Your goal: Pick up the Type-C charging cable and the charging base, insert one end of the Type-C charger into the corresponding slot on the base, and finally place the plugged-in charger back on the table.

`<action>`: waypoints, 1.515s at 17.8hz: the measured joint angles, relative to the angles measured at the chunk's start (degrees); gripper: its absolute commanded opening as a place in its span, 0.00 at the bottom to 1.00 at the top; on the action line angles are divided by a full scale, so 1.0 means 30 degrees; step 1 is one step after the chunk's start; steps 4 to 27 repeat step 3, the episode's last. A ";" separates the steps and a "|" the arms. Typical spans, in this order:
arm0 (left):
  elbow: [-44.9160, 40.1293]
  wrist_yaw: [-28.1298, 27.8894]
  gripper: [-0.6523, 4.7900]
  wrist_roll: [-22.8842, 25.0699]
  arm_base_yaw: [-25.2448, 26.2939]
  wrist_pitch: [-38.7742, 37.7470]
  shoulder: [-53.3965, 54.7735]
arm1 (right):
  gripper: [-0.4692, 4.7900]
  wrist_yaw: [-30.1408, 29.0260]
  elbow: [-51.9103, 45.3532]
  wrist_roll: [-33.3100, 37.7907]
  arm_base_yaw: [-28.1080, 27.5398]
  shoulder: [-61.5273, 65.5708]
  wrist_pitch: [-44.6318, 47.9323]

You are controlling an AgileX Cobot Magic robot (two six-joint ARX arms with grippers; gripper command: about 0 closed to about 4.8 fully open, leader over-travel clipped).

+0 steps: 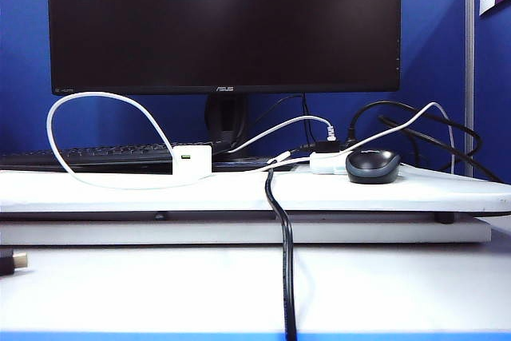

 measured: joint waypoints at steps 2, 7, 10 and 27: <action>0.0000 0.0000 0.11 0.0007 0.0000 0.0007 0.0000 | 0.09 0.0000 0.0000 -0.0007 0.0015 0.0000 0.0000; 0.0000 -0.0007 0.11 0.0007 0.0000 0.0000 0.0000 | 0.09 0.0000 0.0000 0.0000 0.0022 0.0000 0.0000; 0.0000 -0.0007 0.11 0.0007 0.0000 0.0000 0.0000 | 0.09 0.0000 0.0000 0.0000 0.0022 0.0000 0.0000; 0.0000 -0.0007 0.11 0.0007 0.0000 0.0000 0.0000 | 0.09 0.0000 0.0000 0.0000 0.0022 0.0000 0.0000</action>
